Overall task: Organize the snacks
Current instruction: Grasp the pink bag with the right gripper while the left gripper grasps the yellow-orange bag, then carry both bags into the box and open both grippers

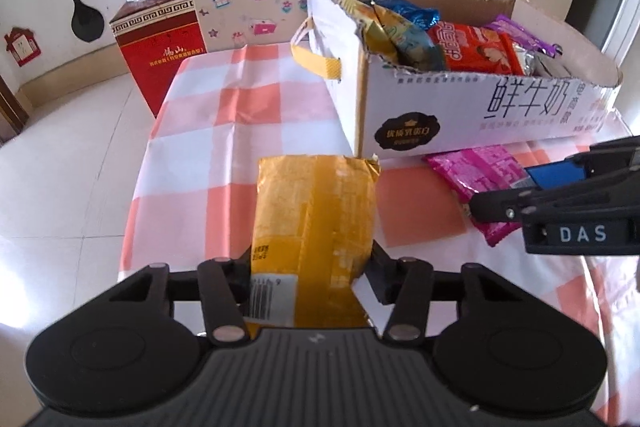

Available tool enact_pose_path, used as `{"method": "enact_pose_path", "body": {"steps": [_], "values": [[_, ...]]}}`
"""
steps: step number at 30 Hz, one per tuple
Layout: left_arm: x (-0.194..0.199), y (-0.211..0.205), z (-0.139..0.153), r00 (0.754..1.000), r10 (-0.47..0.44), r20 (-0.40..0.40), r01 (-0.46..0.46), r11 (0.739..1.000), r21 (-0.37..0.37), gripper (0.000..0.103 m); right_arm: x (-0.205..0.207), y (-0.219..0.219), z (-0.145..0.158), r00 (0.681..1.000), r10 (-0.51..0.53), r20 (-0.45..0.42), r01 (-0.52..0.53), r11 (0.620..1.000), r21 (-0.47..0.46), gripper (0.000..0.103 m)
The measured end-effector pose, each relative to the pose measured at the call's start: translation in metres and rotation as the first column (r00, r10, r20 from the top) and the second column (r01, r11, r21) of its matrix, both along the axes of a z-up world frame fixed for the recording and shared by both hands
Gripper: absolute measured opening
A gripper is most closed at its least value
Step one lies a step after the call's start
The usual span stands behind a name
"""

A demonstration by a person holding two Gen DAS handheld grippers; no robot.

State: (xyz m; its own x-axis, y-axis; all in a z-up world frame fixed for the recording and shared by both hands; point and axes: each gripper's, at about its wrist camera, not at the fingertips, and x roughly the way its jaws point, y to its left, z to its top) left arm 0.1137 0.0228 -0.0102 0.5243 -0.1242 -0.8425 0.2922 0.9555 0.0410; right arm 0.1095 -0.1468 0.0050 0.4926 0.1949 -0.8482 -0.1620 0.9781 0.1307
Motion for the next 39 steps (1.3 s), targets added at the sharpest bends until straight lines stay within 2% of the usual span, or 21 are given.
{"method": "enact_pose_path", "body": {"steps": [7, 15, 21, 31, 39], "values": [[-0.010, 0.001, 0.002, 0.999, -0.040, -0.019, 0.040, 0.999, -0.001, 0.050, -0.018, 0.002, 0.004, 0.990, 0.136, -0.028, -0.137, 0.991, -0.009, 0.056], [-0.033, 0.003, 0.006, 0.995, -0.099, -0.017, 0.099, 0.995, 0.031, 0.049, -0.035, 0.005, 0.008, 0.978, 0.203, -0.036, -0.205, 0.978, -0.045, 0.055], [-0.042, 0.004, 0.015, 0.995, -0.095, 0.009, 0.094, 0.994, 0.061, 0.049, -0.043, 0.008, 0.011, 0.975, 0.219, -0.026, -0.220, 0.972, -0.082, 0.054], [-0.063, -0.009, 0.030, 0.990, -0.130, 0.056, 0.124, 0.987, 0.105, 0.049, -0.067, 0.015, 0.032, 0.970, 0.241, 0.035, -0.234, 0.962, -0.140, 0.054], [-0.074, -0.008, 0.037, 0.991, -0.107, 0.083, 0.096, 0.987, 0.125, 0.049, -0.093, 0.012, 0.051, 0.970, 0.227, 0.086, -0.211, 0.963, -0.170, 0.054]]}}
